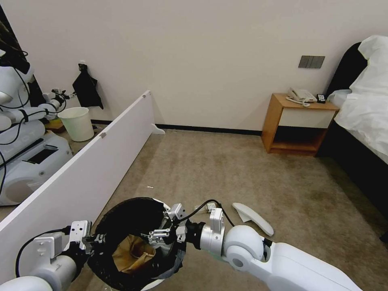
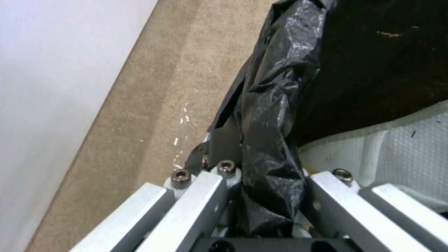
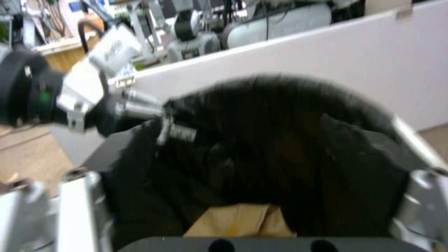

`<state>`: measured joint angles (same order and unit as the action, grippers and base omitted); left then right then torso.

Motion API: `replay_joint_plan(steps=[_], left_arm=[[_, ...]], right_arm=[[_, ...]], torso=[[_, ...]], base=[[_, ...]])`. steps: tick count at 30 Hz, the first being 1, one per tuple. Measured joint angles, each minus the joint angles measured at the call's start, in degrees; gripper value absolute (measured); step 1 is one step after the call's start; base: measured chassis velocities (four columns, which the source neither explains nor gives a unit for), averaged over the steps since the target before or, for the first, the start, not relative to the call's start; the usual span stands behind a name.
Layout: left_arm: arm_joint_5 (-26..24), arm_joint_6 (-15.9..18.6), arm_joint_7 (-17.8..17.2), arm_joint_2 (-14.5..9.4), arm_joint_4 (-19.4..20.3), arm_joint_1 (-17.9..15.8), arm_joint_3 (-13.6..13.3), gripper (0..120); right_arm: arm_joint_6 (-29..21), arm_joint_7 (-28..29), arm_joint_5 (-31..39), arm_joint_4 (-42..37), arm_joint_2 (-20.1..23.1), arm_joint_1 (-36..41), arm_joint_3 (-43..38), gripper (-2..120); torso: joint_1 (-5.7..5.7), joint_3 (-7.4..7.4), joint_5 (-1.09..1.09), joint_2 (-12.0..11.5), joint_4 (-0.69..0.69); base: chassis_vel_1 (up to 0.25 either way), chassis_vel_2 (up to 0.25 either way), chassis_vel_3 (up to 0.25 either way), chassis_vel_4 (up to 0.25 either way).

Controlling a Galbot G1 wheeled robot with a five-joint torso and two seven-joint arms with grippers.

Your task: Pick up the trash bin, then pick up the garbage from the floor and place it into the trash bin.

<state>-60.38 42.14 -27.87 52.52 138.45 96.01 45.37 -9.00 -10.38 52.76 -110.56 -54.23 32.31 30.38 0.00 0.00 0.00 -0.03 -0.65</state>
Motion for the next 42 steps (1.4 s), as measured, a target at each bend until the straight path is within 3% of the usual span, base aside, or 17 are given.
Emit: replay_joint_plan(steps=[3,14,16,18,22,28,36,42], left_arm=[[0.08,0.0,-0.03,0.15,-0.23,0.0,0.0,2],[0.25,0.0,-0.05,1.17,-0.67,0.01,1.44,2],[0.75,0.0,0.04,2.57,-1.06,-0.23,2.07,2],[0.93,0.0,0.09,2.95,-1.2,-0.3,2.16,2],[1.56,0.0,0.28,4.54,-1.7,-0.41,2.41,2],[2.22,0.0,0.51,5.41,-2.05,0.05,2.87,2],[2.91,0.0,0.71,6.89,-2.16,0.3,3.71,2],[4.15,0.0,1.35,8.38,-2.74,0.13,3.81,2]], right_arm=[[1.36,0.0,-0.11,-0.18,-0.33,-0.01,-1.46,99],[4.27,3.84,1.36,-2.25,1.1,2.92,-15.02,100],[6.0,8.47,1.06,-2.08,3.27,8.03,-22.16,100],[6.84,9.94,0.71,-1.88,3.75,9.69,-23.52,100],[13.95,15.38,-4.63,0.55,4.11,17.46,-28.45,100],[14.91,18.39,-10.99,2.88,3.11,25.94,-35.88,100],[13.04,19.58,-18.88,3.56,0.24,40.7,-50.25,100],[12.54,19.84,-25.51,3.08,-8.78,50.98,-60.71,100]], torso=[[0.0,0.0,0.0,0.0,0.0],[0.0,0.0,0.0,0.0,0.01],[0.0,0.0,0.0,0.0,0.0],[0.0,0.0,0.0,0.0,-0.02],[0.0,0.0,0.01,0.0,0.0],[0.0,0.0,0.01,0.0,0.01],[0.0,0.0,0.0,0.0,-0.03],[-0.01,-0.01,-0.01,0.0,0.01]], base=[[0.0,0.0,0.0,0.0],[0.0,0.0,0.0,0.0],[0.0,0.0,0.0,0.0],[0.0,0.0,0.0,0.0],[0.0,0.0,0.0,0.0],[0.0,0.0,0.0,0.0],[0.0,0.0,0.0,0.0],[0.0,0.0,0.0,0.0]])
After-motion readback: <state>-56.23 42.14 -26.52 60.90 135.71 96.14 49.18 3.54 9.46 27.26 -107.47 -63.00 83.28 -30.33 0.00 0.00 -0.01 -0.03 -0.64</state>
